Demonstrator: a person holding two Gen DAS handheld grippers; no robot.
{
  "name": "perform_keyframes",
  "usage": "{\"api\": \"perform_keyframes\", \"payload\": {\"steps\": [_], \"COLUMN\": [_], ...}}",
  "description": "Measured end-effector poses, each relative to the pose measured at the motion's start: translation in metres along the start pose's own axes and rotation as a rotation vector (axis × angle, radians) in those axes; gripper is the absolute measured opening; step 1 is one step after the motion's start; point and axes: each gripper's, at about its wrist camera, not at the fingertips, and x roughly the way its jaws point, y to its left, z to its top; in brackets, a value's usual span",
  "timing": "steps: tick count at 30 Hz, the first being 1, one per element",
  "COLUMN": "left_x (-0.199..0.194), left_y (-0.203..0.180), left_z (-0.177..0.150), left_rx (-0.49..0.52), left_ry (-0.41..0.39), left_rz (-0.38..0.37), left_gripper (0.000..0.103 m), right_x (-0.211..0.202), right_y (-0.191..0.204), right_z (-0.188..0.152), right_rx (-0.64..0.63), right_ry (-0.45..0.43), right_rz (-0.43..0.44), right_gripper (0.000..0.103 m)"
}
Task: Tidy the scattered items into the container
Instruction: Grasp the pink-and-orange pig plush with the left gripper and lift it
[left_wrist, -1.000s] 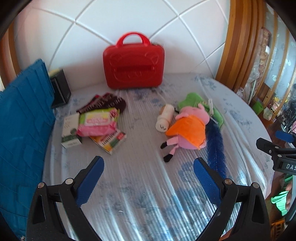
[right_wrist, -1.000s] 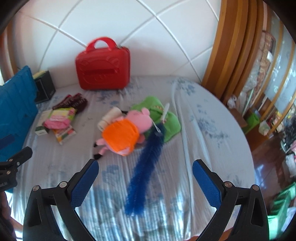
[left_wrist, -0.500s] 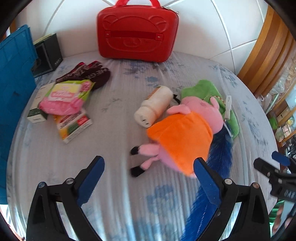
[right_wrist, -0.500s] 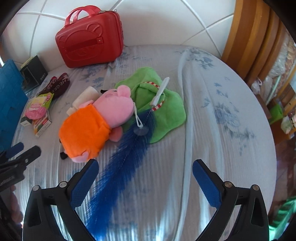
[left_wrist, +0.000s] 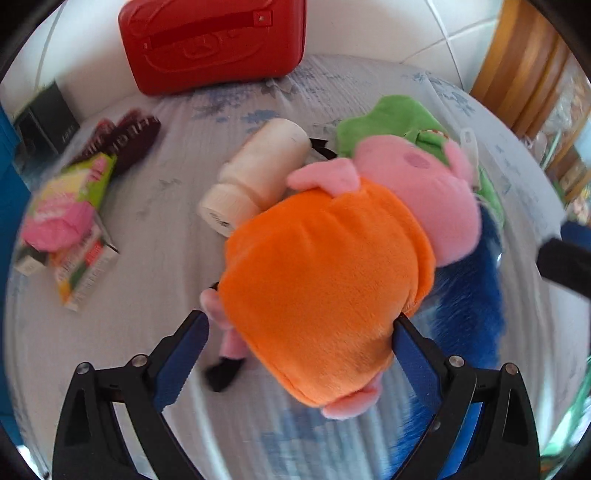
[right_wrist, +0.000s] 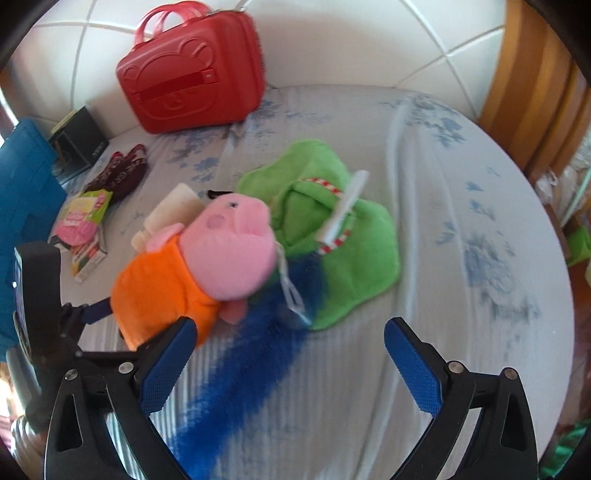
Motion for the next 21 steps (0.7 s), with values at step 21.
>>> {"api": "perform_keyframes", "payload": {"steps": [21], "left_x": [0.014], "left_y": [0.002], "left_z": [0.013], "left_rx": [0.121], "left_ry": [-0.051], "left_rz": [-0.126], "left_gripper": [0.083], "right_x": [0.086], "right_y": [0.033], "right_z": [0.017], "right_rx": [-0.057], "right_ry": [0.143], "right_rz": [0.165], "right_gripper": [0.097]}}
